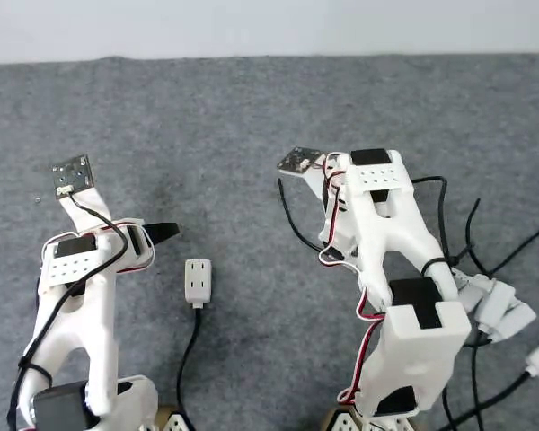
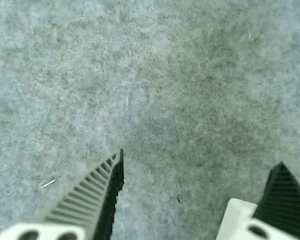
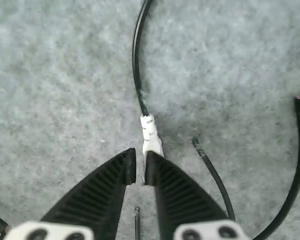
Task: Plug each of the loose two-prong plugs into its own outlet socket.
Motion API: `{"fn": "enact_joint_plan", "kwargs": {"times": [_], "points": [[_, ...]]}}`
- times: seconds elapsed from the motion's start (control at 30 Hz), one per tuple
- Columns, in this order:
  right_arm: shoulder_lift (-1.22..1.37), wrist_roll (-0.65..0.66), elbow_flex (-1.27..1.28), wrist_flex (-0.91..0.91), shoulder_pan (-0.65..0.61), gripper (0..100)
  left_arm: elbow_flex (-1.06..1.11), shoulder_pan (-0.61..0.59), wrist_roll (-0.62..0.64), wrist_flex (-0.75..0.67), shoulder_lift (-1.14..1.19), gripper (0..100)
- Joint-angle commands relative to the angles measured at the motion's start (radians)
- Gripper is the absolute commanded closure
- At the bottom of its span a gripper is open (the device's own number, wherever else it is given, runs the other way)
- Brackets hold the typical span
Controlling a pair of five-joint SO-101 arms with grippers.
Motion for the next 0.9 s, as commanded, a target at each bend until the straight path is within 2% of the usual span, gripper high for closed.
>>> {"fn": "enact_joint_plan", "kwargs": {"times": [0.0,0.23,0.53,0.7,0.87], "points": [[-0.068,0.009,-0.055,-0.001,0.054,98.9,-0.008,0.005,-0.008,-0.021,-0.005,58],[-0.067,0.017,0.011,-0.076,0.091,98.9,-0.008,0.005,-0.008,-0.021,-0.005,58],[-0.079,0.04,0.147,-0.071,-0.002,98.9,-0.008,0.005,-0.008,-0.021,-0.005,58],[-0.079,0.037,0.133,-0.079,-0.018,98.9,-0.008,0.005,-0.008,-0.021,-0.005,58],[-0.077,-0.058,0.041,-0.071,-0.018,98.5,-0.008,0.005,-0.008,-0.021,-0.005,58]]}}
